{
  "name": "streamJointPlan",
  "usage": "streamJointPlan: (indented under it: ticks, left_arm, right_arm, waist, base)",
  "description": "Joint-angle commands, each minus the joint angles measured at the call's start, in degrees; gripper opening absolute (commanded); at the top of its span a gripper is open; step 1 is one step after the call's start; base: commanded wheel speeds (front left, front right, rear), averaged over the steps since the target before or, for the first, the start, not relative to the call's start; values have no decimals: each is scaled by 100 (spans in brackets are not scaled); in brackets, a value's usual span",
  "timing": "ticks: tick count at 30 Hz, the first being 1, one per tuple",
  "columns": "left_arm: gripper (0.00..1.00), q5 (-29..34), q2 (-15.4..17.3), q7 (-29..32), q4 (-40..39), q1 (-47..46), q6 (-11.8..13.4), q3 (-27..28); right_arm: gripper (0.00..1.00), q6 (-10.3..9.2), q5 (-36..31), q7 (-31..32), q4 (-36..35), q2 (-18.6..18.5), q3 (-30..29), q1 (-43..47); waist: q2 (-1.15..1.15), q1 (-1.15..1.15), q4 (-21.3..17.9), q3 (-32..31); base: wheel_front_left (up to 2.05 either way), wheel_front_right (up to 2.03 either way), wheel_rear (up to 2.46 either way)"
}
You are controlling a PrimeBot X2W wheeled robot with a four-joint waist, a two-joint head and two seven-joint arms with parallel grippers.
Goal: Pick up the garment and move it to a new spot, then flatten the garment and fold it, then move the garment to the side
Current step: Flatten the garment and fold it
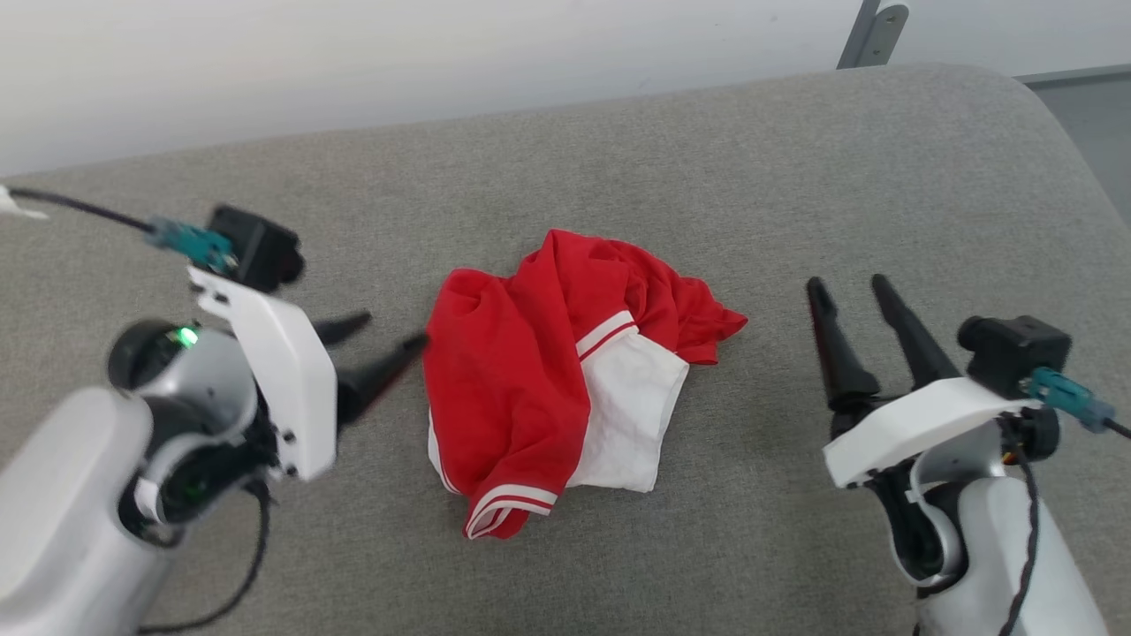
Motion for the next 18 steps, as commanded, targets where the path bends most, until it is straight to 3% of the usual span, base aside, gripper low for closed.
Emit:
streamJointPlan:
  ticks: [1,12,18]
  left_arm:
    - [100,80,26,-46,38,-88,25,42]
    - [100,633,-62,-1707,334,60,-227,407]
    - [100,957,-58,-2871,334,489,-123,726]
  right_arm:
    - [100,0,14,27,-10,1,49,7]
    - [100,0,30,602,-17,-1,610,186]
    - [100,0,-97,1317,-7,-1,774,336]
  waist:
    - [0,0,13,6]
    - [0,0,307,-38]
    - [0,0,598,-77]
  base:
    - [0,0,0]
    - [0,0,0]
    - [0,0,0]
